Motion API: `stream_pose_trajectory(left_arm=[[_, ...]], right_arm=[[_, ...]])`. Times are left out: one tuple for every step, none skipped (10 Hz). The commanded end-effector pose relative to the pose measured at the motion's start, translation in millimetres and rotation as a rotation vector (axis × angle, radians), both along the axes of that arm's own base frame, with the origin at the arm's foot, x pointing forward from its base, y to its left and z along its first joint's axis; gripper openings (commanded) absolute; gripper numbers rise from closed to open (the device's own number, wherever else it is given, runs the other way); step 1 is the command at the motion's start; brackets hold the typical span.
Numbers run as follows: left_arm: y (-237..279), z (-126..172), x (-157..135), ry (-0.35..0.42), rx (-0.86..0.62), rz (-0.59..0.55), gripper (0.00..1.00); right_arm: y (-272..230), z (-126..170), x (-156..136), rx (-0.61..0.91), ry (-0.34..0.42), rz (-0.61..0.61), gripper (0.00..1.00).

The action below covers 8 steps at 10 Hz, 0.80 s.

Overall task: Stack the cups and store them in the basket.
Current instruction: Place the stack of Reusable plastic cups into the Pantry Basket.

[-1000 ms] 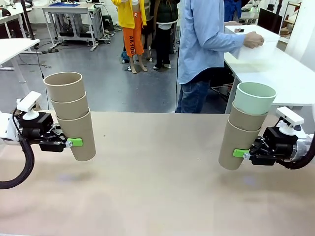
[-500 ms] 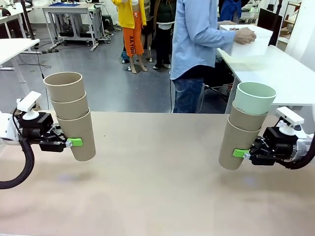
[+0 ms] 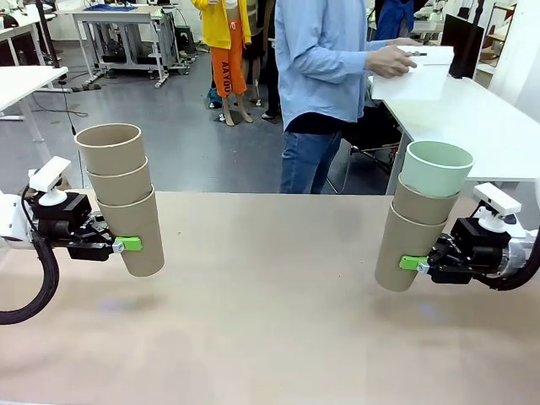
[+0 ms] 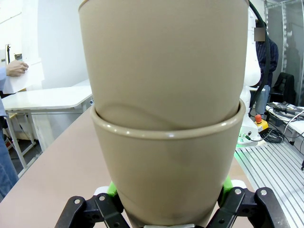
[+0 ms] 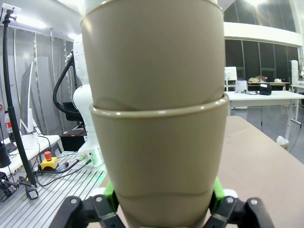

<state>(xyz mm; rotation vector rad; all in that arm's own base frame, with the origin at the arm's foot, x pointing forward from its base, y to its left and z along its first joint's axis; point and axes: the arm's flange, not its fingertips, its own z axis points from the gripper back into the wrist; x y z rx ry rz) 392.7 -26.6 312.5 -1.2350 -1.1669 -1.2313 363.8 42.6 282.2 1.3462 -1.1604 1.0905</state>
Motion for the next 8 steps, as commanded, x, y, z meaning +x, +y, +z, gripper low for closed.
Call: stream_pose_trajectory(left_arm=[[-0.3,4.5,-0.4,-0.01,-0.002,-0.005,0.85],[-0.3,4.5,-0.4,-0.01,-0.002,-0.005,0.85],[-0.3,4.5,-0.4,-0.01,-0.002,-0.005,0.85],[-0.3,4.5,-0.4,-0.01,-0.002,-0.005,0.85],[-0.3,4.5,-0.4,-0.01,-0.002,-0.005,0.85],[-0.3,4.5,-0.4,-0.01,-0.002,-0.005,0.85],[-0.3,4.5,-0.4,-0.01,-0.002,-0.005,0.85],[-0.3,4.5,-0.4,-0.01,-0.002,-0.005,0.85]], right_arm=[[-0.3,5.1,0.6,0.001,0.01,0.003,0.86],[-0.3,5.1,0.6,0.001,0.01,0.003,0.86],[-0.3,5.1,0.6,0.001,0.01,0.003,0.86],[-0.3,5.1,0.6,0.001,0.01,0.003,0.86],[-0.3,5.1,0.6,0.001,0.01,0.003,0.86],[-0.3,5.1,0.6,0.001,0.01,0.003,0.86],[-0.3,5.1,0.6,0.001,0.01,0.003,0.86],[-0.3,5.1,0.6,0.001,0.01,0.003,0.86]])
